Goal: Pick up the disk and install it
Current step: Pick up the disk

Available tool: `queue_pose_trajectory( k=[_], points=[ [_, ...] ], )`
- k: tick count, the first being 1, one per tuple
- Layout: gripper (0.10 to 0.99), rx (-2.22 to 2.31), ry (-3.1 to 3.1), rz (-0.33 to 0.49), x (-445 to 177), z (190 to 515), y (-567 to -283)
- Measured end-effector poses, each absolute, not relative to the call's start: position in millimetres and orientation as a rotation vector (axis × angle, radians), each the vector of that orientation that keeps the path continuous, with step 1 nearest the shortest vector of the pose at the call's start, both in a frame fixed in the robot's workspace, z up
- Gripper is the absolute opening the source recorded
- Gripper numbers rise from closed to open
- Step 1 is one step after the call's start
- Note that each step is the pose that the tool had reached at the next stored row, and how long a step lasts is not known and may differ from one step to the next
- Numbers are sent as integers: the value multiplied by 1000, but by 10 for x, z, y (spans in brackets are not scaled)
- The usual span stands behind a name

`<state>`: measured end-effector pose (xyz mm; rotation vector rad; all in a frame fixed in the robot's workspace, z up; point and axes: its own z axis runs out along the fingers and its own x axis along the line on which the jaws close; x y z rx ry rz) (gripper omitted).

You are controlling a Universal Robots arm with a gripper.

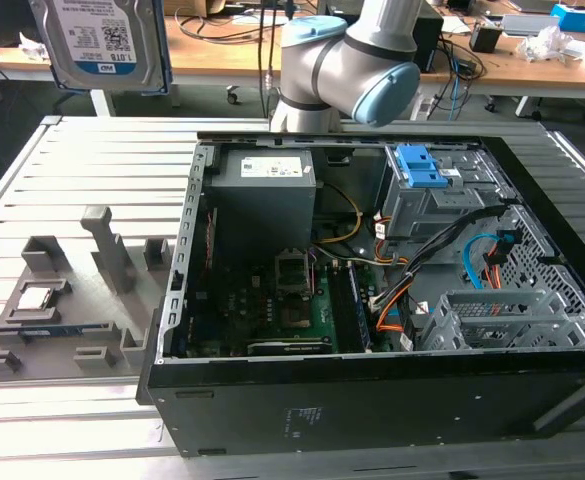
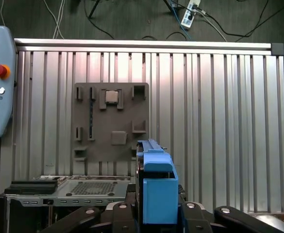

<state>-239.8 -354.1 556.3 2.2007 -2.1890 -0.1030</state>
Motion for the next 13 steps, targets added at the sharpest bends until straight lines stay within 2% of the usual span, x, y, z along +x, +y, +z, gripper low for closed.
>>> queue_pose_trajectory(
  k=[13],
  points=[
    [365,2201,-2189,-103,-1859,5562,-3541]
  ],
)
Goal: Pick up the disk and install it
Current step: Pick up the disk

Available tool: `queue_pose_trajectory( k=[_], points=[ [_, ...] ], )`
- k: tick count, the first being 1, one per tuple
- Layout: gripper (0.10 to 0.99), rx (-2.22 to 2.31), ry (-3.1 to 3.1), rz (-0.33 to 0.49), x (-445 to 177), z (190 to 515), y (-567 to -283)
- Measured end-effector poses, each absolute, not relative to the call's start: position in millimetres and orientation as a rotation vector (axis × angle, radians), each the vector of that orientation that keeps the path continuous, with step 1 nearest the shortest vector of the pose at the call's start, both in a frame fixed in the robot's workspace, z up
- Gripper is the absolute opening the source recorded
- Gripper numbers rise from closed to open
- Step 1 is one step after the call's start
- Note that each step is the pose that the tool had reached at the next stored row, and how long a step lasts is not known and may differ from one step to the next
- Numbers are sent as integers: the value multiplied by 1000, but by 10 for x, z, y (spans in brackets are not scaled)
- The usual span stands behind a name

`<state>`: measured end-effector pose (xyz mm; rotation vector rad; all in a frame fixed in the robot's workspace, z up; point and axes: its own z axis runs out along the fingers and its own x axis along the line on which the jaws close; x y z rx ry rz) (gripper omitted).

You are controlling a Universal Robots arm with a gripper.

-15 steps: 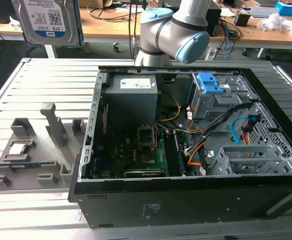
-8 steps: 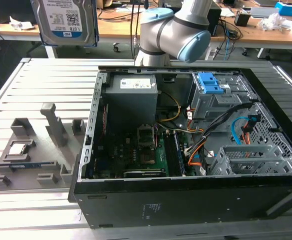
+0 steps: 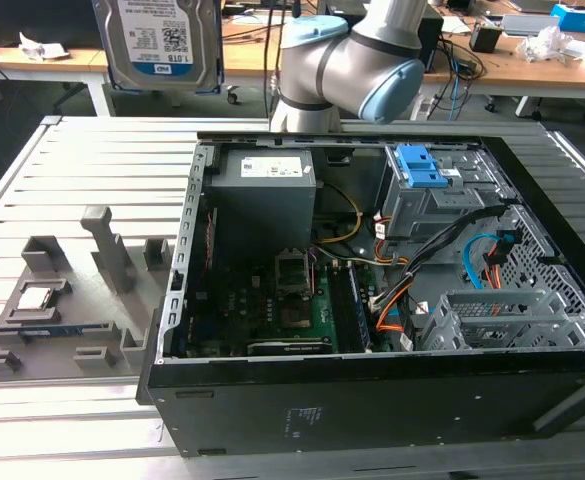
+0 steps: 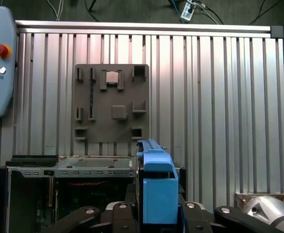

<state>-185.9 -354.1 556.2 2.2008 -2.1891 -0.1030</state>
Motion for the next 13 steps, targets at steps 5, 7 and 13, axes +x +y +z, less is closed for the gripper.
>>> queue_pose_trajectory(
  k=[5,7,13],
  points=[
    [365,2201,-2189,-103,-1602,5563,-3541],
    [365,2201,-2189,-103,-1438,5562,-3540],
    [365,2201,-2189,-103,-1060,5562,-3536]
  ],
)
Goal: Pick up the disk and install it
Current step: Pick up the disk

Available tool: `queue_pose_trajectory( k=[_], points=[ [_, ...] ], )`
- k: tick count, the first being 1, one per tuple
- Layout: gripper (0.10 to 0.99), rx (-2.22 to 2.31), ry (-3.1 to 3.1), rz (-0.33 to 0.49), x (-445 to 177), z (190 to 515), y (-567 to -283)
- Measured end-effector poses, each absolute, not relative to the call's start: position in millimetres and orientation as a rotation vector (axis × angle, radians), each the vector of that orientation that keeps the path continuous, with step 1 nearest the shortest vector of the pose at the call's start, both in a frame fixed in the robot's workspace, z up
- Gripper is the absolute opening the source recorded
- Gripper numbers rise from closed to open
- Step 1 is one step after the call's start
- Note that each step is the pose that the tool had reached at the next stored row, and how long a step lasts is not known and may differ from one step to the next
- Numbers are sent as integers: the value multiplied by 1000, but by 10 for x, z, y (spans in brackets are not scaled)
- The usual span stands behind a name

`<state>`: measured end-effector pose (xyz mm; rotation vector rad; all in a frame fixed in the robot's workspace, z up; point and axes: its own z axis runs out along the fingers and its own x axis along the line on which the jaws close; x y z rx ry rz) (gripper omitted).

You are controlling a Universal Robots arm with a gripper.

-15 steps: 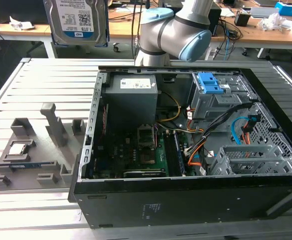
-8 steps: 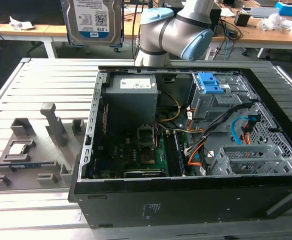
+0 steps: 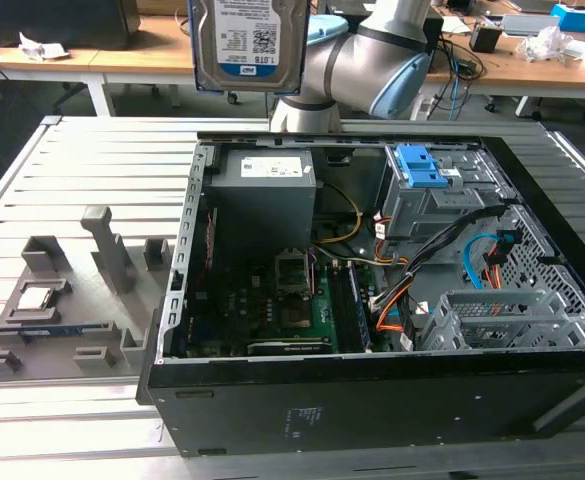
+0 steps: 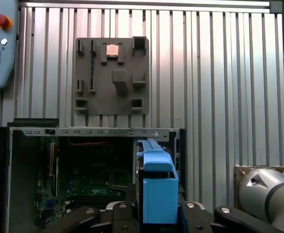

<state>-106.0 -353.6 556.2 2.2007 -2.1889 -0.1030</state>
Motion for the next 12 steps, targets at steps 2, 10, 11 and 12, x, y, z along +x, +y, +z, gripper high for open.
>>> queue_pose_trajectory(
  k=[2,10,11,12],
  points=[
    [365,2201,-2189,-103,-967,5562,-3535],
    [365,2201,-2189,-103,-596,5551,-3528],
    [365,2201,-2189,-103,-585,5545,-3528],
    [365,2201,-2189,-103,-571,5536,-3528]
  ],
)
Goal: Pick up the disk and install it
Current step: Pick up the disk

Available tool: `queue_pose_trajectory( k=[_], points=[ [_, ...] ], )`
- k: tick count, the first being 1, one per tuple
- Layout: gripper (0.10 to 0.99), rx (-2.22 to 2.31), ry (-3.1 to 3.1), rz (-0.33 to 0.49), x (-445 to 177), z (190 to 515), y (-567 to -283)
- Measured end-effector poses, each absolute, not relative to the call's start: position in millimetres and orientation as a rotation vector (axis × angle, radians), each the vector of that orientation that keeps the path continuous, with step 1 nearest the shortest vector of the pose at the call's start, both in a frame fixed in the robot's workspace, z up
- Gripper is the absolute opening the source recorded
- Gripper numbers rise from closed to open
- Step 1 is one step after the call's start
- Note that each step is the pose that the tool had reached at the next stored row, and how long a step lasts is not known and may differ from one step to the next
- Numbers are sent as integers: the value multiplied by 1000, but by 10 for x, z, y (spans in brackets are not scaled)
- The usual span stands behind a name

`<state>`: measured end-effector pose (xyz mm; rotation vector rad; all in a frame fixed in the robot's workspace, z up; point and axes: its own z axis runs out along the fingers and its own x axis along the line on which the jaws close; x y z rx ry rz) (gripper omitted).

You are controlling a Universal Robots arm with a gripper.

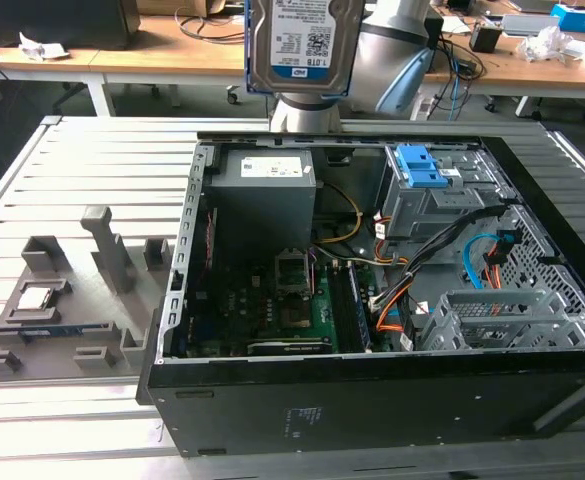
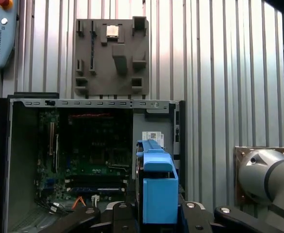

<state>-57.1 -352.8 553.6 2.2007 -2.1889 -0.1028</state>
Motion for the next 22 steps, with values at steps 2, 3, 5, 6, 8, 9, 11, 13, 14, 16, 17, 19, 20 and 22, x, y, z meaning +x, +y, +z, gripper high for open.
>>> queue_pose_trajectory(
  k=[2,3,5,6,8,9,11,13,14,16,17,19,20,22],
  points=[
    [365,2201,-2189,-103,-557,5513,-3528],
    [365,2201,-2189,-103,-542,5493,-3528],
    [365,2200,-2189,-103,-504,5468,-3528],
    [365,2200,-2189,-103,-487,5462,-3528],
    [365,2200,-2189,-103,-364,5450,-3526],
    [365,2201,-2189,-103,-301,5446,-3526],
    [365,2200,-2189,-102,-165,5427,-3525],
    [365,2200,-2188,-102,-117,5410,-3525],
    [365,2200,-2188,-102,-84,5399,-3526],
    [365,2200,-2189,-102,-37,5390,-3526],
    [365,2200,-2189,-102,-3,5389,-3525],
    [365,2200,-2189,-102,84,5380,-3524],
    [365,2200,-2188,-102,110,5375,-3524],
    [365,2200,-2188,-101,157,5361,-3525]
  ],
)
